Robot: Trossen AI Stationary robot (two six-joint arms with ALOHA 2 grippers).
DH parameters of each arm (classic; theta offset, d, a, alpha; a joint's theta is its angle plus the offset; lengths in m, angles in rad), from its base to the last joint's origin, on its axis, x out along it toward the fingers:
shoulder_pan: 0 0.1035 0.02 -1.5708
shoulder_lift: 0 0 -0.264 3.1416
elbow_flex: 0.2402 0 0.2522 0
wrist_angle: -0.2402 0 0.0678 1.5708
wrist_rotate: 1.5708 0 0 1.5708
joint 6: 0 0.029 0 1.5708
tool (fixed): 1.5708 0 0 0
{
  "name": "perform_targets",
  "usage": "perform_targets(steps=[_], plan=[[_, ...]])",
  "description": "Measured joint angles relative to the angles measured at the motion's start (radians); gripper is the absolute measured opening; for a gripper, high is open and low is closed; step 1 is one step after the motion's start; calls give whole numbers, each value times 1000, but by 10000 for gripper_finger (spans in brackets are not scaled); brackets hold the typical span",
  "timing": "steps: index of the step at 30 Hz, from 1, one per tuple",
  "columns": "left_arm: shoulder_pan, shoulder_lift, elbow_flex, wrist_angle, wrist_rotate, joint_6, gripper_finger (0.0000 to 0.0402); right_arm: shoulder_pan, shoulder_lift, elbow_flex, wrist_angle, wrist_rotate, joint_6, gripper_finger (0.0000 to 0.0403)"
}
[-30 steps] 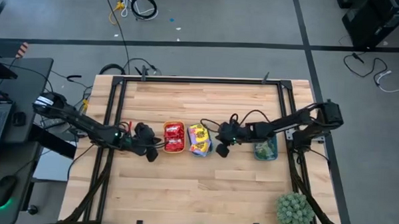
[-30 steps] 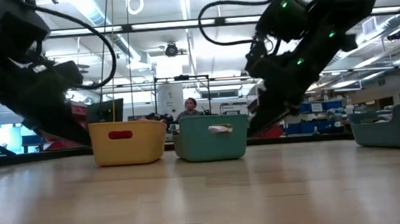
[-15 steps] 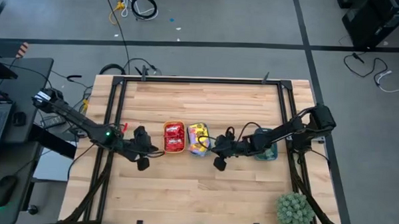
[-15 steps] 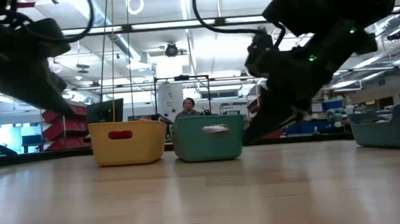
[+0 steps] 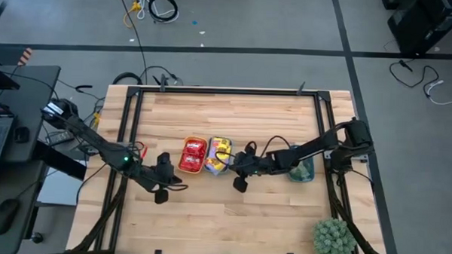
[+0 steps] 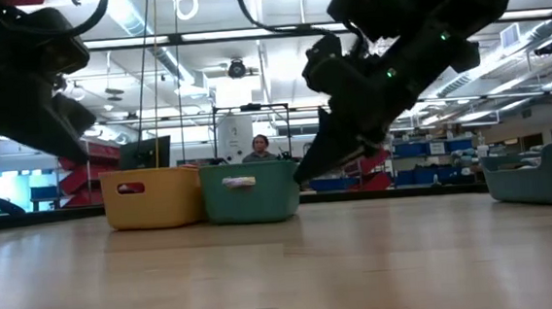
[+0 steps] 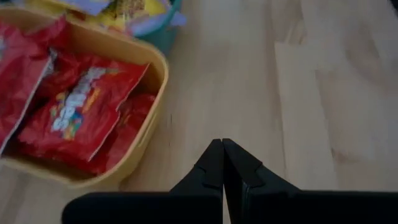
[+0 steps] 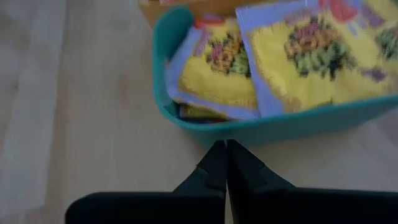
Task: Sort candy
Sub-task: Adjust the bins to the center of the table
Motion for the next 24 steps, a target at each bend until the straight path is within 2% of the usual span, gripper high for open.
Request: perform_targets(steps=[4, 8, 11, 16, 20, 24], plan=[[-3, 14, 4, 2, -20, 4, 0, -1, -50, 4, -77, -12, -14, 0], [2, -6, 6, 17, -81, -23, 0, 12, -162, 8, -307, -23, 13, 0], [3, -19, 7, -3, -96, -75, 0, 25, -270, 10, -561, -15, 127, 0], [3, -27, 37, -8, -121, -81, 0, 31, -404, 13, -1013, 28, 425, 0], [6, -39, 69, -19, -146, -80, 0, 22, -432, 13, -1227, 31, 570, 0], [6, -48, 104, -79, -146, -88, 0, 10, -430, 6, -1300, 30, 619, 0]])
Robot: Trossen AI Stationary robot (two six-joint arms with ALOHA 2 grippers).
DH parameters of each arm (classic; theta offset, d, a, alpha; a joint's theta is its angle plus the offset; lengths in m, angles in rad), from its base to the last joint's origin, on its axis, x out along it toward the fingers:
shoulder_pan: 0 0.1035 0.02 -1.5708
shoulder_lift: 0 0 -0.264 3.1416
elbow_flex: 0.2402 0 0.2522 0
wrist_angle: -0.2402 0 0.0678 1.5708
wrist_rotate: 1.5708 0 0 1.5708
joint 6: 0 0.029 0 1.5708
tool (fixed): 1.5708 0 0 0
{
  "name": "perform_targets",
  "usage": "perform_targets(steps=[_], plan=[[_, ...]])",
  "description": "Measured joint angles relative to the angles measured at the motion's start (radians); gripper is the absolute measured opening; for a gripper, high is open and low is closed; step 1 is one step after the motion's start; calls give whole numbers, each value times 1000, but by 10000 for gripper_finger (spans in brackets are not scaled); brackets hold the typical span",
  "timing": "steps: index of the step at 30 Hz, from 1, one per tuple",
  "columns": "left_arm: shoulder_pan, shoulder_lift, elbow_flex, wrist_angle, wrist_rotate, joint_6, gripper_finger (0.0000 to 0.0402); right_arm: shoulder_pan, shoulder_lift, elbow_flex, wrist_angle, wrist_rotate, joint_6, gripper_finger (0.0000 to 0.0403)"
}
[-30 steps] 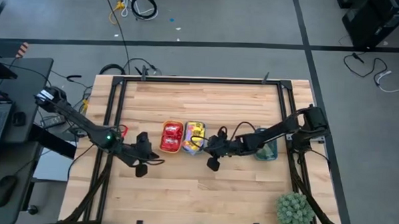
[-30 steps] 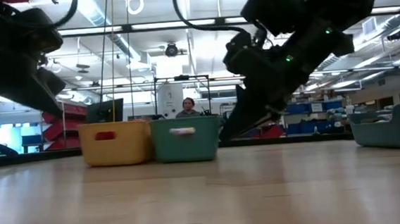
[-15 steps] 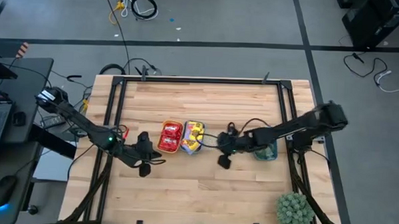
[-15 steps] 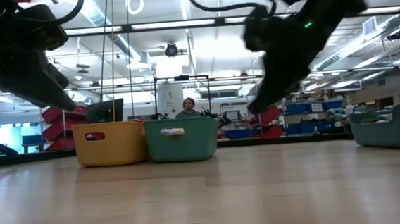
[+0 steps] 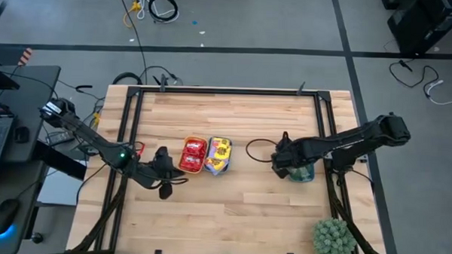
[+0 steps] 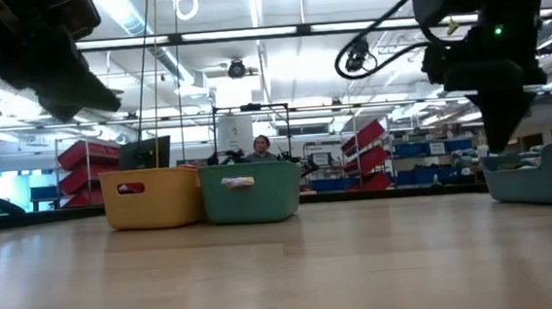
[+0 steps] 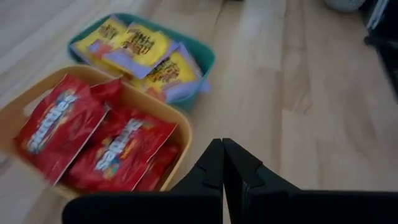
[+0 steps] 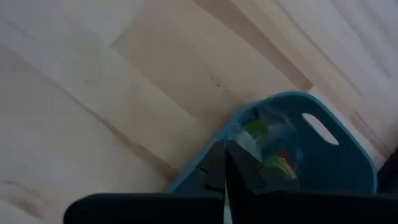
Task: Sort candy
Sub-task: Adjust the bins to the center of the table
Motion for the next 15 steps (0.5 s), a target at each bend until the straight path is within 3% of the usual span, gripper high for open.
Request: perform_targets(steps=[10, 15], plan=[[4, -4, 16, -279, -37, -198, 0, -34, 36, -81, 40, -51, 3, 0], [4, -4, 16, -311, -41, -220, 0, -39, 51, -97, 137, -75, -34, 0]])
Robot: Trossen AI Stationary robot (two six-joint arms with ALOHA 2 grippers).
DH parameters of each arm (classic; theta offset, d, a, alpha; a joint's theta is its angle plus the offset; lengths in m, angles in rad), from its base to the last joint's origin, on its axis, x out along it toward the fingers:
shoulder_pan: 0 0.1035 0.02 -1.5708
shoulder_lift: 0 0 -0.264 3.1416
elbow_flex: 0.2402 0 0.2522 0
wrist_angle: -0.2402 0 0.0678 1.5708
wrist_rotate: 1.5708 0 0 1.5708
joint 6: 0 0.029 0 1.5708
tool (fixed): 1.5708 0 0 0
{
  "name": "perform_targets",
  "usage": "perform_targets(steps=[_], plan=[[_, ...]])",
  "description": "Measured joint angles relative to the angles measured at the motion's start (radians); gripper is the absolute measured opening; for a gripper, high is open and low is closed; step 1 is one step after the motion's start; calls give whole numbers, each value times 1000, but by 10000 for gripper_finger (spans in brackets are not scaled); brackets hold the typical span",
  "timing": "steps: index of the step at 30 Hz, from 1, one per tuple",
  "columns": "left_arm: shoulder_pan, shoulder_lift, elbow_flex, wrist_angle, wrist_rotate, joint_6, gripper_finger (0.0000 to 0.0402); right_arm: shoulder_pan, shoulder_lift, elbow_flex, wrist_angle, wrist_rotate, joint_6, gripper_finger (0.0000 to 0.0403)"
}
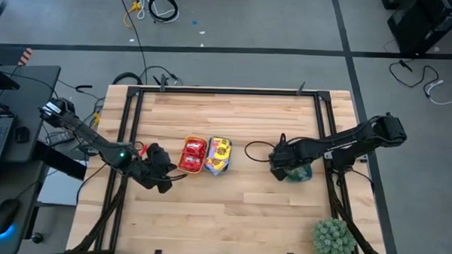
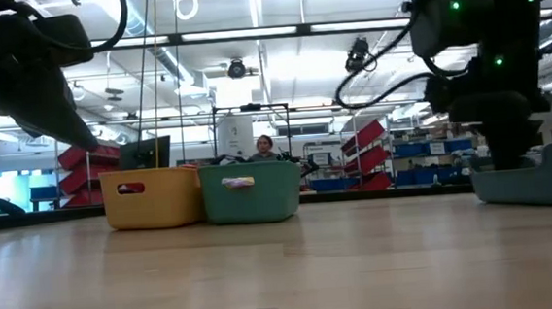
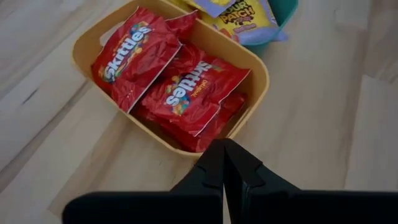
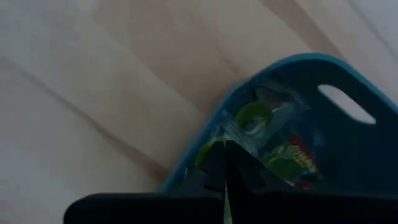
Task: Sort candy
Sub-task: Adjust the bins to the center of the table
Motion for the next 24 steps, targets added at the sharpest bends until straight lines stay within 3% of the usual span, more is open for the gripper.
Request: perform_targets(steps=[7, 24], plan=[[0, 0, 0, -7, -10, 16, 0, -38, -1, 0, 194, -4, -109, 0], [0, 0, -1, -25, -15, 26, 0, -247, 0, 0, 477, 22, -371, 0]])
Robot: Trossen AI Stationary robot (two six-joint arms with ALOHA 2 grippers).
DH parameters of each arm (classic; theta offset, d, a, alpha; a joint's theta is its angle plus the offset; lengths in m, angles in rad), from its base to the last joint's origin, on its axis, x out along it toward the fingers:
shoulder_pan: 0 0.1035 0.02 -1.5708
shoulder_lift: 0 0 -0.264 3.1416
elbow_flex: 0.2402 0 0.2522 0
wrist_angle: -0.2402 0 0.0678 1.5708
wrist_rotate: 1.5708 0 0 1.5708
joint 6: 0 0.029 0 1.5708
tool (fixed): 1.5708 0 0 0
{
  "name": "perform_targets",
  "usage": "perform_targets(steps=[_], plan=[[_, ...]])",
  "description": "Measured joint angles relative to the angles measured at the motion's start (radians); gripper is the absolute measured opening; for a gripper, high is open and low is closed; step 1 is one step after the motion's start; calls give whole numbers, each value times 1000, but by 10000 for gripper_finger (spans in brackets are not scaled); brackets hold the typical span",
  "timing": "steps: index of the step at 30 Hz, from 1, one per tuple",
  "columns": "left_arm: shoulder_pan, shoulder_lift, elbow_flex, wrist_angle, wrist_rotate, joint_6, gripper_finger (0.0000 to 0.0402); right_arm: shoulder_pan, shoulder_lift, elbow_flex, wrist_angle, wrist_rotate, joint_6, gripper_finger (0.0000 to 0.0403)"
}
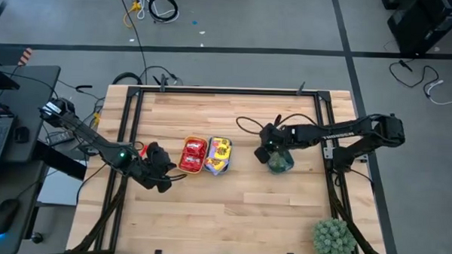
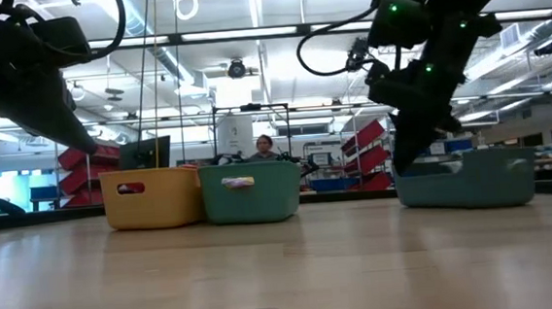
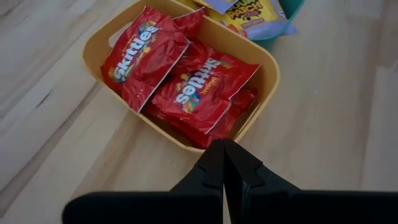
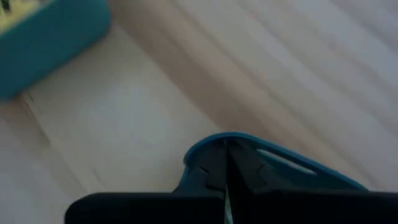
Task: Sort candy
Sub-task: Adjust the bins to the center of the table
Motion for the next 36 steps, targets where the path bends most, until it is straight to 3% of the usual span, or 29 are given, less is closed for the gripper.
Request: perform_targets(steps=[7, 12, 18, 21, 29, 36], plan=[[0, 0, -1, -14, -29, 0, 0, -79, -4, 15, 68, -9, -120, 1], [0, 0, -1, -15, 5, -2, 0, -41, -48, 119, -185, 8, -145, 1], [0, 0, -1, -15, 5, -3, 0, 25, -68, 151, -551, 124, 82, 0], [0, 0, -1, -13, 5, -3, 0, 35, -55, 127, -626, 152, 173, 0], [0, 0, -1, -21, 46, -62, 0, 53, -50, 10, -431, 52, 184, 0], [0, 0, -1, -3, 46, -61, 0, 96, -50, 0, -232, 9, 149, 0]])
